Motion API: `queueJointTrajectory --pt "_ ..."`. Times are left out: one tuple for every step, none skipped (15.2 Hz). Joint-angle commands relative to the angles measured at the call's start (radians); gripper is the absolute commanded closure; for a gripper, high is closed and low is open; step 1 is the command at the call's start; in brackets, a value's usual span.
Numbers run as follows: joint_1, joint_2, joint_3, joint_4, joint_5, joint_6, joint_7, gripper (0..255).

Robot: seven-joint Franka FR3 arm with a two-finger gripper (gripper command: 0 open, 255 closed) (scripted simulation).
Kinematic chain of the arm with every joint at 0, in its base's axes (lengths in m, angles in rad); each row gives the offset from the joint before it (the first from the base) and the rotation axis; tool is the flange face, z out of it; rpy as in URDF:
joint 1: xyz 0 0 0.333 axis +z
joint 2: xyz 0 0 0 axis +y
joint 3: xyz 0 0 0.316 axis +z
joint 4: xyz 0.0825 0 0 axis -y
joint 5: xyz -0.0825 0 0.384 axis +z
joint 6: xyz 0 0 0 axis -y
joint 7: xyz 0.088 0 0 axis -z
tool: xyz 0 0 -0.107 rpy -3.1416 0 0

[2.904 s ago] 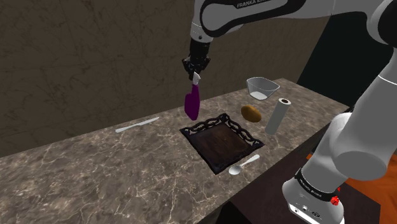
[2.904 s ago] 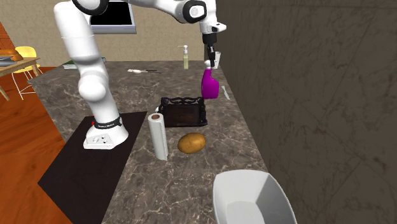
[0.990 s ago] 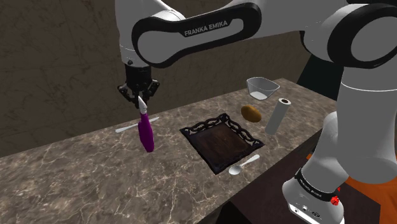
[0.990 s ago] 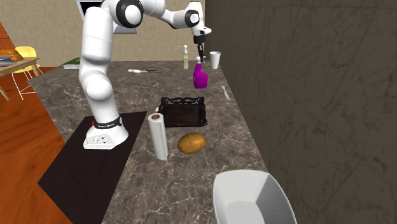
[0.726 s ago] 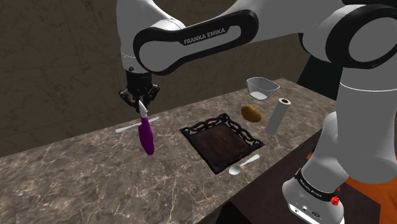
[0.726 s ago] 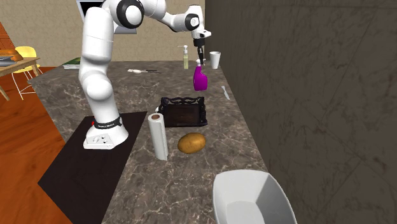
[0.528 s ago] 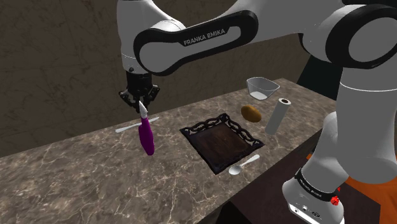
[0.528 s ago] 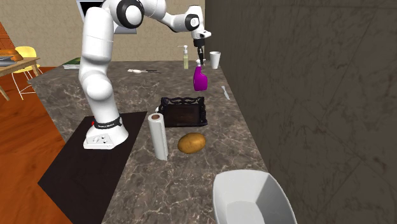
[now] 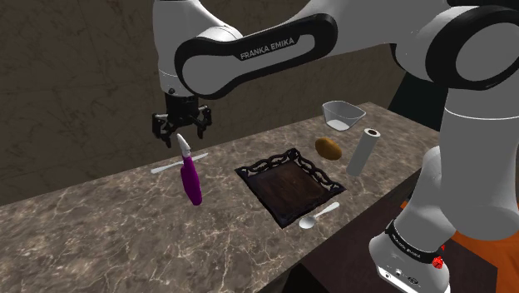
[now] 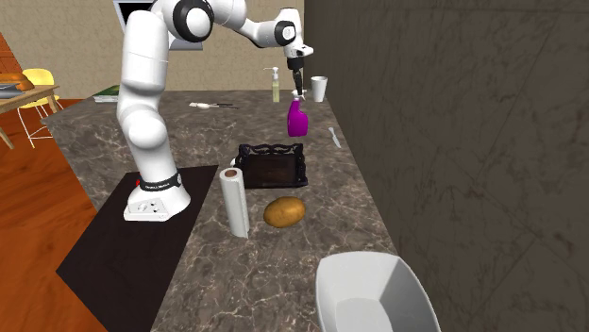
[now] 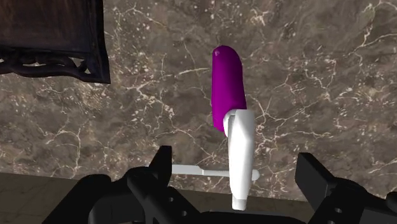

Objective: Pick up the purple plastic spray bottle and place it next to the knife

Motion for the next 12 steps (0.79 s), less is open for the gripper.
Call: queueJointTrajectory --pt "0.000 0.000 0.000 0.000 0.000 0.000 0.000 0" --pt "0.001 -0.012 0.002 0.016 0.003 -0.028 -0.002 0" --pt "0.002 -0.022 0.003 0.035 0.006 -0.056 -0.004 0" --pt "0.003 -0.031 0.005 0.054 0.009 -0.085 -0.006 0" --pt "0.004 -0.038 0.006 0.071 0.011 -0.109 -0.008 0" --pt "0.004 -0.038 0.006 0.071 0.011 -0.109 -0.008 0" --pt "0.004 -0.038 0.006 0.071 0.011 -0.108 -0.008 0" --pt "0.004 -0.038 0.006 0.071 0.011 -0.109 -0.008 0" --pt "0.004 -0.038 0.006 0.071 0.011 -0.109 -0.008 0" --pt "0.004 -0.038 0.006 0.071 0.011 -0.109 -0.008 0" --pt "0.004 -0.038 0.006 0.071 0.011 -0.109 -0.008 0" --pt "0.004 -0.038 0.006 0.071 0.011 -0.109 -0.008 0"
